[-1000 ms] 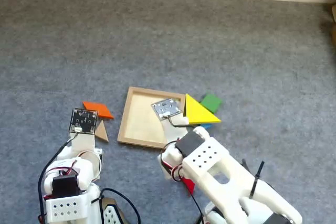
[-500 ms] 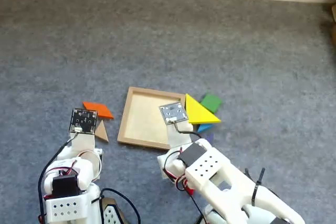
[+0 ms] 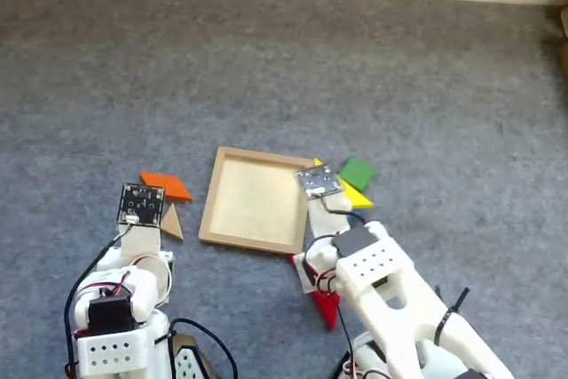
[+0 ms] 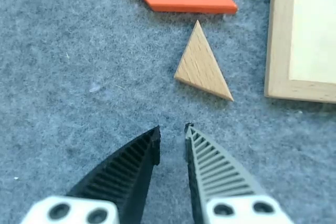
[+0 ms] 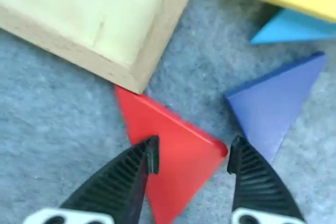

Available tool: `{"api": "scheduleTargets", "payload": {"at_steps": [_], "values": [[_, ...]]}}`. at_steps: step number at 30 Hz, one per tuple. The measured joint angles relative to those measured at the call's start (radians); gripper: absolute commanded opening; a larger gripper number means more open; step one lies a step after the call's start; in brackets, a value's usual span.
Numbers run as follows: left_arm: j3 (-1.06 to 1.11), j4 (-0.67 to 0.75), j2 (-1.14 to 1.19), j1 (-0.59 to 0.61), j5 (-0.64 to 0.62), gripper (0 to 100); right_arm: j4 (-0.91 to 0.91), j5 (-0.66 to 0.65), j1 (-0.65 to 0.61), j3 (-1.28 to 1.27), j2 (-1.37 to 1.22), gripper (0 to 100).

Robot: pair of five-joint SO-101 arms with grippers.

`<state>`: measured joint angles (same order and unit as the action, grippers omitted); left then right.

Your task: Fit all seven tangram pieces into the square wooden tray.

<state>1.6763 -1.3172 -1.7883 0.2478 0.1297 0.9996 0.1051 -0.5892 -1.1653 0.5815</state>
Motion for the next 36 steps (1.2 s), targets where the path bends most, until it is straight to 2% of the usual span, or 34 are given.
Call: {"api": "scheduleTargets", "payload": {"at_steps": [8, 17, 25, 36], "values": [[0.0, 0.0, 0.0, 0.0, 0.0, 9, 0.002, -0.014, 0.037, 0.0, -0.002, 22.1], [0.0, 0.0, 0.0, 0.0, 0.0, 9, 0.008, 0.008, -0.044, 0.0, -0.002, 22.2], [0.0, 0.0, 0.0, 0.0, 0.0, 9, 0.023, 0.081, -0.12, 0.0, -0.002, 34.4], [0.0, 0.0, 0.0, 0.0, 0.0, 9, 0.081, 0.083, -0.135, 0.005, -0.002, 34.5]]}}
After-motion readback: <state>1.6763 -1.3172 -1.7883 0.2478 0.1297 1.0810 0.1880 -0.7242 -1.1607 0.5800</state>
